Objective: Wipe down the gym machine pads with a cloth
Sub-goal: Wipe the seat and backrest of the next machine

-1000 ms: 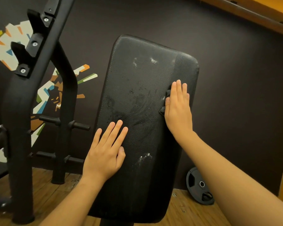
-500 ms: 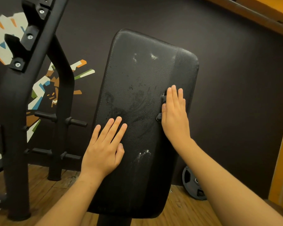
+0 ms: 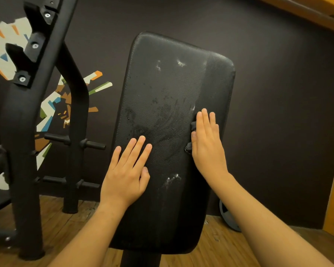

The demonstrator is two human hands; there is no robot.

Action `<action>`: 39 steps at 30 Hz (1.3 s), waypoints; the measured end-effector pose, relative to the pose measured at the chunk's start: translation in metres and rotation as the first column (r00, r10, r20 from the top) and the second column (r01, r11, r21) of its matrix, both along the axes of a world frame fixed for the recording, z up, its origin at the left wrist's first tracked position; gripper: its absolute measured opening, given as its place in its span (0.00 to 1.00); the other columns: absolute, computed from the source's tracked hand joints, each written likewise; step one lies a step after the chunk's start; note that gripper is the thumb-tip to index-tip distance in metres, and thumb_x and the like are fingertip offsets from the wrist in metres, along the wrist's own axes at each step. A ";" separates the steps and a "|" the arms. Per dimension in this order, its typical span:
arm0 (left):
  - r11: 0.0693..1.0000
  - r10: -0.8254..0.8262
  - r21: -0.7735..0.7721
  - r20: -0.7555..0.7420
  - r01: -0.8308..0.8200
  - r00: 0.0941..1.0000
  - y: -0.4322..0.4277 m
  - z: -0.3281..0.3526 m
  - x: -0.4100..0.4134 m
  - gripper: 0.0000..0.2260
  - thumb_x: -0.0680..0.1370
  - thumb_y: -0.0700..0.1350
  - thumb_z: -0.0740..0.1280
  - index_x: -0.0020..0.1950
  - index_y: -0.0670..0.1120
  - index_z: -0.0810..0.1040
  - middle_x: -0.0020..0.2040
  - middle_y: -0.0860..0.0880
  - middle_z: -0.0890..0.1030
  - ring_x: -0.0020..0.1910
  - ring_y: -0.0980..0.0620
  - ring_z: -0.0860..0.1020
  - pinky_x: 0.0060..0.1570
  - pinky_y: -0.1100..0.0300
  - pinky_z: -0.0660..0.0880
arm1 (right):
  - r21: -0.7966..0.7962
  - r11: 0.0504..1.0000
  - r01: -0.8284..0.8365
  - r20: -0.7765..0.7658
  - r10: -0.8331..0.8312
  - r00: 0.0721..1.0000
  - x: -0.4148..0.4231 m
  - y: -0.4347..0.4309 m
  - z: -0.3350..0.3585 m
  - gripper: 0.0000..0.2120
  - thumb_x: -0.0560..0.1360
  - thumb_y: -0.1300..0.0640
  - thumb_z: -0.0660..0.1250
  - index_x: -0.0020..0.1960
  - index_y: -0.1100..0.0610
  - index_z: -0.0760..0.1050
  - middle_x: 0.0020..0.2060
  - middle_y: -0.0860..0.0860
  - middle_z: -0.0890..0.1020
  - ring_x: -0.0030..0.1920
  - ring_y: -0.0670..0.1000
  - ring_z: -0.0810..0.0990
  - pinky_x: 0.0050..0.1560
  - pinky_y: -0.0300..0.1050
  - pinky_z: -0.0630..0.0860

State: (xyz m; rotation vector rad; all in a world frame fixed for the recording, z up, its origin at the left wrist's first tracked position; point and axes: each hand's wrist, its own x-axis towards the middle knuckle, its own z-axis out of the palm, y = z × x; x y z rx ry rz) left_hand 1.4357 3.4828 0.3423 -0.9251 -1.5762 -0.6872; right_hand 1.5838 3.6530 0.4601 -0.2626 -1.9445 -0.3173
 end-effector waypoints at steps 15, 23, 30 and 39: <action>1.000 0.006 0.000 0.005 -0.006 1.000 0.000 0.001 0.003 0.26 0.81 0.48 0.55 0.81 0.47 0.63 0.82 0.47 0.59 0.82 0.47 0.56 0.79 0.43 0.53 | -0.014 1.000 -0.003 -0.030 0.002 1.000 -0.002 0.000 -0.034 0.26 0.87 0.59 0.52 0.83 0.61 0.49 0.83 0.56 0.50 0.81 0.52 0.39 0.81 0.54 0.48; 1.000 0.022 -0.013 0.014 -0.022 1.000 0.000 0.001 0.001 0.27 0.81 0.48 0.57 0.81 0.47 0.62 0.83 0.47 0.57 0.82 0.48 0.53 0.80 0.45 0.50 | -0.072 0.997 -0.041 -0.059 0.037 0.998 -0.004 -0.010 -0.040 0.27 0.86 0.58 0.52 0.82 0.60 0.47 0.83 0.55 0.51 0.81 0.53 0.39 0.81 0.54 0.46; 1.000 0.026 -0.011 0.006 -0.026 1.000 0.000 0.002 0.002 0.27 0.81 0.48 0.56 0.81 0.47 0.62 0.83 0.47 0.58 0.82 0.48 0.53 0.80 0.44 0.52 | -0.022 1.000 -0.017 -0.042 0.016 0.999 -0.004 -0.003 -0.035 0.26 0.87 0.59 0.53 0.83 0.61 0.50 0.83 0.57 0.52 0.82 0.55 0.41 0.82 0.55 0.49; 1.000 0.023 -0.008 0.011 -0.022 1.000 0.001 0.001 0.003 0.27 0.82 0.48 0.56 0.81 0.47 0.62 0.83 0.46 0.57 0.82 0.47 0.53 0.80 0.44 0.51 | 0.121 0.993 0.011 -0.015 -0.009 1.000 -0.002 0.002 -0.072 0.28 0.86 0.59 0.55 0.82 0.61 0.47 0.82 0.59 0.54 0.82 0.58 0.47 0.81 0.56 0.52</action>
